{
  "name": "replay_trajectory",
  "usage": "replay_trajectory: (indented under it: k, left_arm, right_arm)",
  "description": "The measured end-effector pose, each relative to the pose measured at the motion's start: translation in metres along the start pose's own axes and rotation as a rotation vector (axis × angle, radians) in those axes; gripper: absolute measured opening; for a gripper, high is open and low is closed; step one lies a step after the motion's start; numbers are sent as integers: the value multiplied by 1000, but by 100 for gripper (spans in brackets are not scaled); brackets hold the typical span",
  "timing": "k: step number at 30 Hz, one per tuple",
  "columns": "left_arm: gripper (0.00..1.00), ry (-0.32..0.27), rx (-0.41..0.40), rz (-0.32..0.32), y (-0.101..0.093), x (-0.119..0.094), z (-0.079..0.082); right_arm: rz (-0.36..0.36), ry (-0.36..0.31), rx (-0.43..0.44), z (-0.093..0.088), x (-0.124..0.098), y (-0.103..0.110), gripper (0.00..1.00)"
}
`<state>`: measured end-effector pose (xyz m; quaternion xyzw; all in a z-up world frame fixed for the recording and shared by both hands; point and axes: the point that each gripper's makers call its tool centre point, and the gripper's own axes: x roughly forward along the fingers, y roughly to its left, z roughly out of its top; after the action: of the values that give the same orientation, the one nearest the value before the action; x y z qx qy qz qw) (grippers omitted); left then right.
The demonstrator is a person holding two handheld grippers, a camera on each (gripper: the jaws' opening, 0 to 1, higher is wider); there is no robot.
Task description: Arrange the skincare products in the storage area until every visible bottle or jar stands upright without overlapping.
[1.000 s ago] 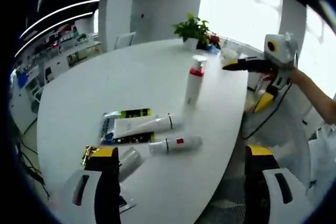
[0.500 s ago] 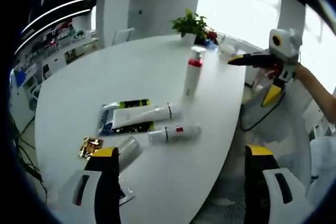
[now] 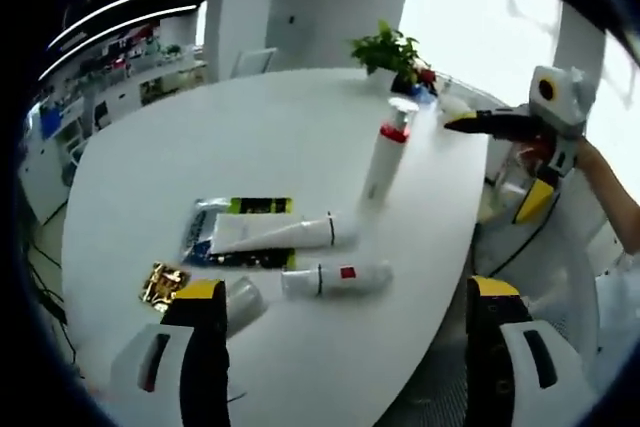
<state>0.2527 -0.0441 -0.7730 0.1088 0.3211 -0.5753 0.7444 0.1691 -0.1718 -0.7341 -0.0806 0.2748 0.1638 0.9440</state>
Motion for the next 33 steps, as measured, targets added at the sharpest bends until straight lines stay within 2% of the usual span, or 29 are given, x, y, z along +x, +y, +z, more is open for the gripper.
replay_trajectory:
  k: [1, 2, 8, 12, 22, 26, 29, 33]
  left_arm:
    - [97, -12, -22, 3, 2, 2, 2]
    - [97, -9, -28, 6, 3, 4, 2]
    - [97, 13, -55, 44, 15, 15, 2]
    - [96, 17, -67, 68, 22, 22, 3]
    - [94, 43, -111, 65, 31, 41, 10]
    - [83, 52, -95, 59, 36, 45, 15]
    - [82, 64, -92, 70, 44, 50, 18]
    - [72, 70, -89, 78, 55, 53, 21]
  right_arm:
    - [4, -2, -5, 0, 0, -1, 100]
    - [5, -7, -8, 1, 2, -10, 100]
    - [25, -14, -8, -7, 5, -24, 100]
    - [54, -6, -19, -13, 7, -22, 100]
    - [99, -20, -13, -14, 13, -19, 99]
    - [99, -28, 2, -13, 14, -20, 99]
    - [101, -22, 11, -16, 15, -20, 99]
    - [97, -15, 14, -18, 16, -18, 99]
